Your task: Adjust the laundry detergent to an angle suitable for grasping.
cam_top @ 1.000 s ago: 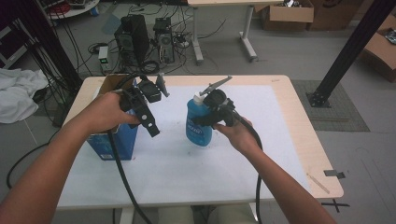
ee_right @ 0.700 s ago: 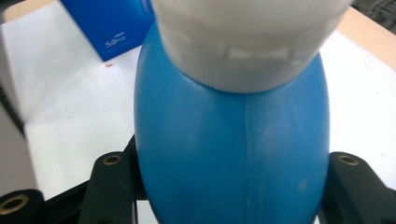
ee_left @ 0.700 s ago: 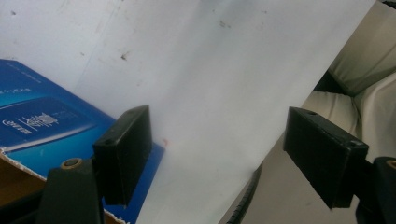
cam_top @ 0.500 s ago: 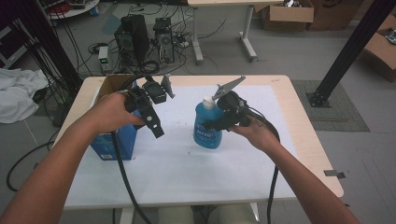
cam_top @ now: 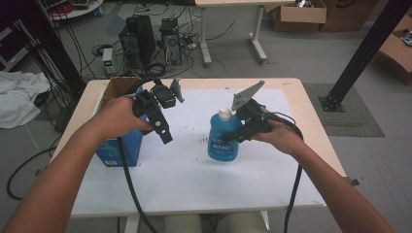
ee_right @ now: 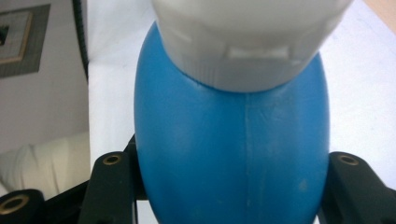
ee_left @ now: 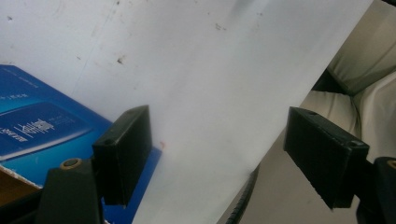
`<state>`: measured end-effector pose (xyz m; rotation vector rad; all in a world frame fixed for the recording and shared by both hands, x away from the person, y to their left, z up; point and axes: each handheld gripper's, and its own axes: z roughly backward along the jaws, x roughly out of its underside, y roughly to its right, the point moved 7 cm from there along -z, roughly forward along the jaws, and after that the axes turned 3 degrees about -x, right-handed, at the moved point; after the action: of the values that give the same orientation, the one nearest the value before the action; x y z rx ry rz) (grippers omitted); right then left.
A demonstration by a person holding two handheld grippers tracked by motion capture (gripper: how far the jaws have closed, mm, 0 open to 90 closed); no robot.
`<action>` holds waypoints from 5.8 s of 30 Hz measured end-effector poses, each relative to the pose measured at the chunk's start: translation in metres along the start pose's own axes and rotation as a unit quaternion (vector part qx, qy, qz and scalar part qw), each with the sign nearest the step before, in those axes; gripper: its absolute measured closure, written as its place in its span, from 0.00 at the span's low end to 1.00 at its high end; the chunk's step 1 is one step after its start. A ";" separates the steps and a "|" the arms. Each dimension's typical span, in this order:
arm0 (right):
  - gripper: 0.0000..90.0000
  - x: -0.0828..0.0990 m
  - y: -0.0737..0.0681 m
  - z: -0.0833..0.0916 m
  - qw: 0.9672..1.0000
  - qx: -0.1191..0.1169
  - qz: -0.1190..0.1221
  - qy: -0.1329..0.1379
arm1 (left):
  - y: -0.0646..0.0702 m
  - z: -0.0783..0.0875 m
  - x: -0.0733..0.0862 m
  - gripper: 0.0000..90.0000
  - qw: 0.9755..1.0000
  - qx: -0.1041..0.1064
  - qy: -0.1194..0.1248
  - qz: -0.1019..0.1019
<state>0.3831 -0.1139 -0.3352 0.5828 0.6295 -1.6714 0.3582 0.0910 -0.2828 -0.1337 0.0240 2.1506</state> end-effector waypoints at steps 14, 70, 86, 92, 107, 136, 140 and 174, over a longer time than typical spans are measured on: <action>0.48 0.007 -0.003 -0.015 0.999 -0.019 0.039 -0.009 | 0.000 -0.004 -0.005 0.27 1.000 -0.002 -0.006 -0.002; 0.44 0.025 -0.012 -0.060 0.993 -0.070 0.094 -0.016 | -0.001 -0.009 -0.008 0.28 1.000 -0.005 -0.010 0.000; 0.29 0.027 -0.008 -0.059 0.995 -0.065 0.072 -0.012 | -0.001 -0.009 -0.008 0.28 1.000 -0.006 -0.011 0.000; 0.27 0.026 -0.008 -0.057 0.995 -0.064 0.071 -0.008 | -0.001 -0.009 -0.008 0.28 1.000 -0.006 -0.011 0.001; 0.19 0.027 -0.006 -0.052 0.996 -0.056 0.065 -0.008 | 0.000 -0.009 -0.009 0.28 1.000 -0.008 -0.013 0.002; 0.17 0.045 0.002 0.012 0.998 -0.016 0.048 -0.023 | -0.001 -0.006 -0.017 0.26 1.000 -0.006 -0.003 0.000; 0.17 0.048 0.009 0.027 0.999 -0.001 0.034 -0.023 | -0.002 -0.005 -0.020 0.26 1.000 -0.007 0.001 -0.001; 0.17 0.094 0.126 0.121 0.975 0.161 -0.144 -0.056 | -0.012 -0.005 -0.027 0.26 1.000 -0.011 0.008 -0.007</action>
<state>0.4854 -0.2835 -0.3220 0.6441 0.3733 -2.0872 0.3828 0.0750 -0.2847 -0.1635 0.0085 2.1356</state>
